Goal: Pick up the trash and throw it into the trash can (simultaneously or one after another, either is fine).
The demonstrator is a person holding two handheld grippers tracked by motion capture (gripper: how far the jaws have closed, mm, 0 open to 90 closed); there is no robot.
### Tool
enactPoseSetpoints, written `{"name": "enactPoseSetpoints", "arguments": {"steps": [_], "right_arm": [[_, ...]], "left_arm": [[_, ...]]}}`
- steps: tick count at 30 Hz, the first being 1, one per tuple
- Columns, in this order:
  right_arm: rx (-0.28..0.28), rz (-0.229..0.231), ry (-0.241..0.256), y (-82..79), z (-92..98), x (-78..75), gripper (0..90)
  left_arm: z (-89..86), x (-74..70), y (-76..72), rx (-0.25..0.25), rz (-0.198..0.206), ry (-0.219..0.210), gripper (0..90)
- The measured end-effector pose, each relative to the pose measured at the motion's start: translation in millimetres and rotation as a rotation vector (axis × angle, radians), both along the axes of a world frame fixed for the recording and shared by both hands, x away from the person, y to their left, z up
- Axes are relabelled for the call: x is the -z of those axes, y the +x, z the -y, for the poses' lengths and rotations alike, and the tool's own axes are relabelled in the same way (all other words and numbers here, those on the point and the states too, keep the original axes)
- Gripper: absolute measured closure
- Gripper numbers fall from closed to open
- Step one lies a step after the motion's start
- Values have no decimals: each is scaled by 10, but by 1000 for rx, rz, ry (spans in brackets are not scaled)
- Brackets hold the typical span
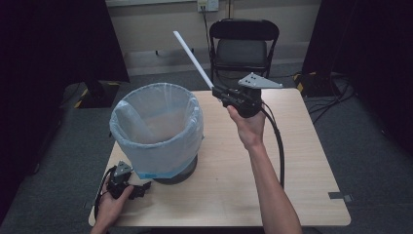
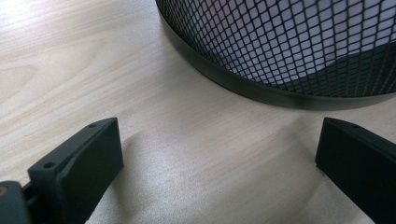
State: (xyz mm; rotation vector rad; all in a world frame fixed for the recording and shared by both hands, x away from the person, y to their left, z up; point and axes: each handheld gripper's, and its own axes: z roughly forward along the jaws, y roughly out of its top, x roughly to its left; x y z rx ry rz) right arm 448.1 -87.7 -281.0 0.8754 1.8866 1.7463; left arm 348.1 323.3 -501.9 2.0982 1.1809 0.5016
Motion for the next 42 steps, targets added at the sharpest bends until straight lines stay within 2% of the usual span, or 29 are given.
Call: {"name": "enactPoseSetpoints", "arguments": {"steps": [11, 21, 24, 31, 37, 39, 42], "right_arm": [[-69, 36, 2, -41, -214, -149, 804], [-145, 42, -5, -76, -435, -205, 804], [-175, 42, 15, -89, -500, -243, 804], [-239, 36, -17, -112, -685, -288, 802], [-273, 28, -35, -124, -791, -254, 799], [-287, 25, -39, -125, -803, -243, 765], [-294, 15, -28, -126, -804, -245, 586]], "left_arm": [[0, 0, 0, 0, 0, -1, 2], [0, 0, 0, 0, 0, 0, 2], [0, 0, 0, 0, 0, -1, 2], [0, 0, 0, 0, 0, 0, 2], [0, 0, 0, 0, 0, 0, 2], [0, 0, 0, 0, 0, -1, 2], [0, 0, 0, 0, 0, 0, 2]]}}
